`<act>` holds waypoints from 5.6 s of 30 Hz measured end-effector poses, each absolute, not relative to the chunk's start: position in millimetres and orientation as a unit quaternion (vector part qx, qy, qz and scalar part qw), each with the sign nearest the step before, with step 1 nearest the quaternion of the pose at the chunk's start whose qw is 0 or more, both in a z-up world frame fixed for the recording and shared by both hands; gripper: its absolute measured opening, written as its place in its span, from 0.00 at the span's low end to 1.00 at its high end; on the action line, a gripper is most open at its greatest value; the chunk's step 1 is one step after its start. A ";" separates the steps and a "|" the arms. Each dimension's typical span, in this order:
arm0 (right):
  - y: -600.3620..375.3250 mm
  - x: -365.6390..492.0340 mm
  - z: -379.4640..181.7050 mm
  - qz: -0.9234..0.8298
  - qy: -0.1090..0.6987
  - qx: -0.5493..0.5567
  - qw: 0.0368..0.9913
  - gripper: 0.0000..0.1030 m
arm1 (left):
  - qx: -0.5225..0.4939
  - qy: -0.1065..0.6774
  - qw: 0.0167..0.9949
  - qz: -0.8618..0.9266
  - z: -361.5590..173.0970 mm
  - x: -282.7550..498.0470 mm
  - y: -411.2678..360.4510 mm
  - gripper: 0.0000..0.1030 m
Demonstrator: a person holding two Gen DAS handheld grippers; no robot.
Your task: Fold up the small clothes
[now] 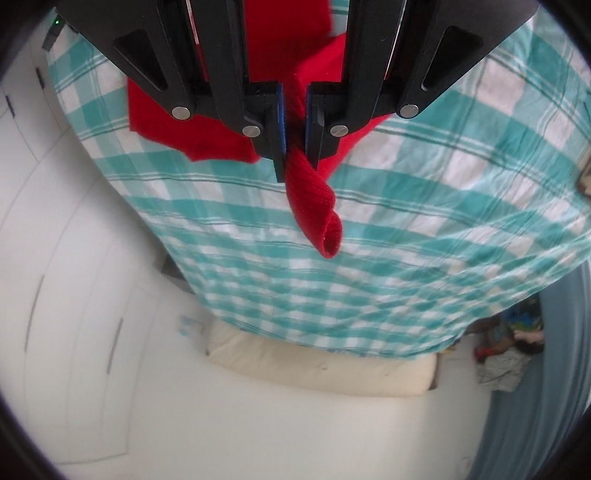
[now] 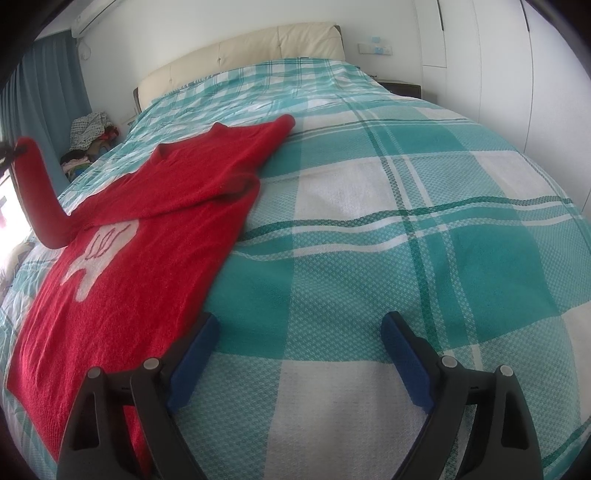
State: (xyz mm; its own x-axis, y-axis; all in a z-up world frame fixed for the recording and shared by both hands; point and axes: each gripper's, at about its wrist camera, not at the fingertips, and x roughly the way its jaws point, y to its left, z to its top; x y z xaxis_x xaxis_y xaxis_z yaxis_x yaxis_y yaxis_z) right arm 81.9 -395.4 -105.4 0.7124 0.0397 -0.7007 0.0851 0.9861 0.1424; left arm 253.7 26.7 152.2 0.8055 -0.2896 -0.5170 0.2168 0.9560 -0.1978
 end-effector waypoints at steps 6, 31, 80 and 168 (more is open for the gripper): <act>-395.6 81.6 -105.1 -0.012 0.379 0.083 0.921 0.87 | -0.003 0.317 0.920 -0.229 116.1 256.6 -125.3 0.06; -389.8 86.3 -106.1 -0.019 0.386 0.067 0.920 0.90 | 0.110 0.415 0.897 -0.102 -28.4 221.6 21.2 0.88; -391.6 83.3 -106.6 -0.014 0.380 0.071 0.922 0.92 | 0.064 0.387 0.918 0.050 -50.0 115.7 63.6 0.94; -387.4 83.6 -106.7 -0.022 0.383 0.059 0.921 0.94 | 0.010 0.441 0.896 0.048 -67.0 113.7 78.8 0.94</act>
